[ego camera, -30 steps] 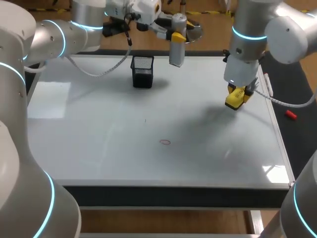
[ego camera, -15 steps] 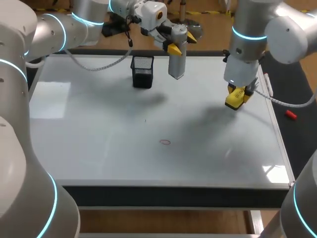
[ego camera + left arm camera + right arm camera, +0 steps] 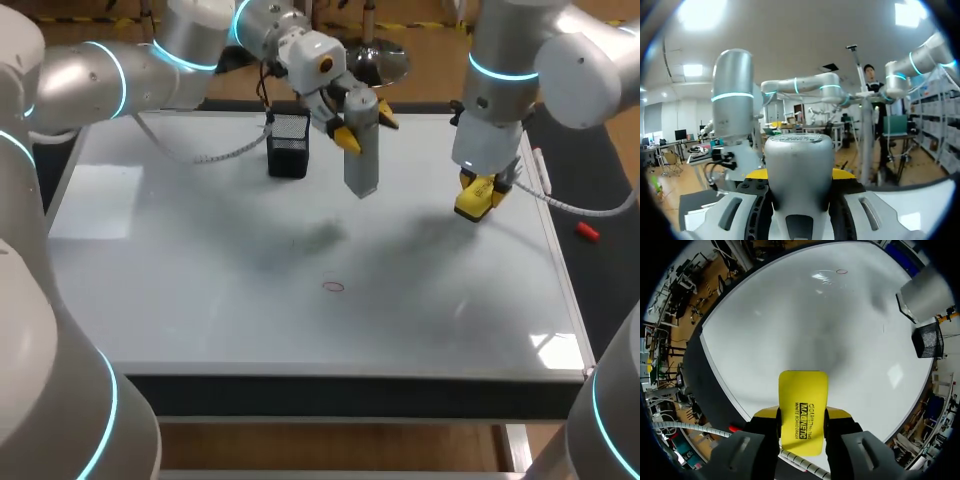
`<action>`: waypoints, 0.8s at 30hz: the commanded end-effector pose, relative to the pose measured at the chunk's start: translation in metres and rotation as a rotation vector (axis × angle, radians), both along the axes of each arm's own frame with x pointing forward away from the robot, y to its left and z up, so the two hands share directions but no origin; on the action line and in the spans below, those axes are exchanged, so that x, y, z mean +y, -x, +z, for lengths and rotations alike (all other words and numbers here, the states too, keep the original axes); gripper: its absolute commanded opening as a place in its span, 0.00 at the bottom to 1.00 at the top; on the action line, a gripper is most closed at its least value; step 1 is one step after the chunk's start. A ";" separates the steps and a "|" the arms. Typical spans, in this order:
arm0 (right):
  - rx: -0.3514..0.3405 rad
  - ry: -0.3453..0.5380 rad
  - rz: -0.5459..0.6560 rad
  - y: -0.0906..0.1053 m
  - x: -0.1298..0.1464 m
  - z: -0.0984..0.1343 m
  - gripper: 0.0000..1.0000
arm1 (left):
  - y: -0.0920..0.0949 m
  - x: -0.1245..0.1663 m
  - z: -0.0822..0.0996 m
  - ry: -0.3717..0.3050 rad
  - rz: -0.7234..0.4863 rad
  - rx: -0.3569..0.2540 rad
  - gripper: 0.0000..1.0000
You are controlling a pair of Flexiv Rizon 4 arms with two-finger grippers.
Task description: Pick up the inspection probe, press it on each red-marked spot on the whiteboard one by one, put down the probe, pick up the eraser, and wipe off all the red marks.
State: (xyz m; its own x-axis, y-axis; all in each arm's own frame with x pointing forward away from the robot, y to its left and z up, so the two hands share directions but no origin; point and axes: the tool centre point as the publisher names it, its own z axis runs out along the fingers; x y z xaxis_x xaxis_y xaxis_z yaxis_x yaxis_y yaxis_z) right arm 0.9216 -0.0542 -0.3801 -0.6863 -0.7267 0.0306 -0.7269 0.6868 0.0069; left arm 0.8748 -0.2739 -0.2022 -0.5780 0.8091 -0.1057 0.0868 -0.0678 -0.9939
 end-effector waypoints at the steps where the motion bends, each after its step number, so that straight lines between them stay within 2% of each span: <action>1: 0.000 0.002 0.002 0.000 -0.001 0.000 0.00 | 0.046 0.001 0.002 -0.004 0.209 -0.011 0.00; 7: 0.000 0.002 0.002 0.000 -0.001 0.000 0.00 | 0.076 0.011 -0.009 -0.020 0.213 -0.005 0.00; 12: 0.000 0.002 0.002 0.000 -0.001 0.000 0.00 | 0.094 0.020 -0.017 -0.047 0.220 -0.012 0.00; 17: 0.000 0.002 0.002 0.000 -0.001 0.000 0.00 | 0.107 0.028 -0.024 -0.026 0.203 -0.003 0.00; 24: 0.000 0.002 0.002 0.000 -0.001 0.000 0.00 | 0.118 0.030 -0.035 -0.032 0.165 0.005 0.00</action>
